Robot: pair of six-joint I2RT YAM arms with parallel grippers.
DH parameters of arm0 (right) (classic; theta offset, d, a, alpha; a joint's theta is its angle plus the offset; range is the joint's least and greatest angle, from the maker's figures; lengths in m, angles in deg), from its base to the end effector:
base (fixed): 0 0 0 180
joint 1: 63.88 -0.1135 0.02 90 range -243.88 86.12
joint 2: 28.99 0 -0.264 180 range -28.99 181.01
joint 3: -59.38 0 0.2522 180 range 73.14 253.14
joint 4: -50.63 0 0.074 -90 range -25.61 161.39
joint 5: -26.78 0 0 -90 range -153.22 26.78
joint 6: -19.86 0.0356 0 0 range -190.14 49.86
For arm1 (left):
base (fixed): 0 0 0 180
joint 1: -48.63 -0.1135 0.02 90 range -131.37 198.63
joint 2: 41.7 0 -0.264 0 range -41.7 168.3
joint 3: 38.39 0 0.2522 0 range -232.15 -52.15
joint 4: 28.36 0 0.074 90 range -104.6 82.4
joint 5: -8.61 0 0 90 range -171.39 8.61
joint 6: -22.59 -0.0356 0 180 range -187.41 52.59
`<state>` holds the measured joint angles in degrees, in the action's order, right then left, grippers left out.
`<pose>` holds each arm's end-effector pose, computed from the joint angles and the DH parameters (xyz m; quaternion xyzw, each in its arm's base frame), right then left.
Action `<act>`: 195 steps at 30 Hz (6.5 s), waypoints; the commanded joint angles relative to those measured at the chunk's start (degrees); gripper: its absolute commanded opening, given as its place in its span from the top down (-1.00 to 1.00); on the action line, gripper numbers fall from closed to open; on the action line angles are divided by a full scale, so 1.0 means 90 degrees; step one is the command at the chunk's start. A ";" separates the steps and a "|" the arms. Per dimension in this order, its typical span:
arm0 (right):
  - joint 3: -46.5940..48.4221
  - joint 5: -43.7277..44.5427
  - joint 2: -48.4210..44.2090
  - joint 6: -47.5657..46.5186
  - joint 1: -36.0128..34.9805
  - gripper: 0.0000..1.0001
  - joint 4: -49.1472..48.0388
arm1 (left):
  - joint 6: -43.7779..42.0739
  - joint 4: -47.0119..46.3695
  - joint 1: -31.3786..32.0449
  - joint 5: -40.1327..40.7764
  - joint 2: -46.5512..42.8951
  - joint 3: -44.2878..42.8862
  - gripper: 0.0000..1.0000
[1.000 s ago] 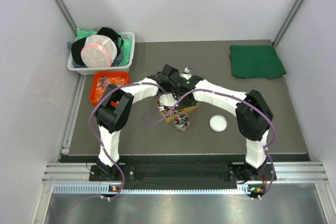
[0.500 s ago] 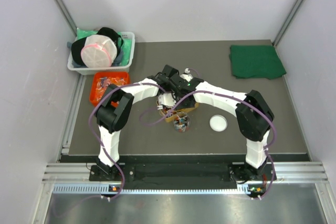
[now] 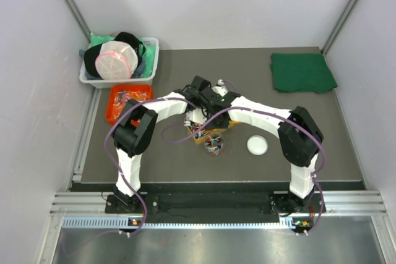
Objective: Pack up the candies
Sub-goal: Scoop the fake candies from the storage box, then place the fake candies in the packing bottle.
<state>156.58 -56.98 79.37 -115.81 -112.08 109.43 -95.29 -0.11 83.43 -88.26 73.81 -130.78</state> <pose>0.2615 0.2867 0.2125 -0.7119 0.6783 -0.0497 0.1749 0.3539 -0.2511 0.1673 0.5069 0.7943 -0.0764 0.3262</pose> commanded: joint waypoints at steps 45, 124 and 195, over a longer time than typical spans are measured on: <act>-0.0462 -0.0098 -0.1297 0.1158 0.0268 1.00 -0.2192 | 0.0686 0.0393 0.0127 -0.0486 0.0116 -0.0248 0.05; -0.2288 -0.1484 -0.2489 0.1949 0.0776 1.00 -0.2729 | 0.1437 0.0647 -0.0078 -0.1179 0.0086 -0.1214 -0.54; -0.1976 0.1572 -0.3328 -0.1068 -0.0699 1.00 0.0494 | 0.1203 0.1067 -0.0977 -0.1180 -0.0519 -0.0756 -0.55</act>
<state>135.34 -46.57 49.03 -123.20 -117.70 115.94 -82.43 9.24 74.76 -100.13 72.76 -138.60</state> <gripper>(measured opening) 0.278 0.780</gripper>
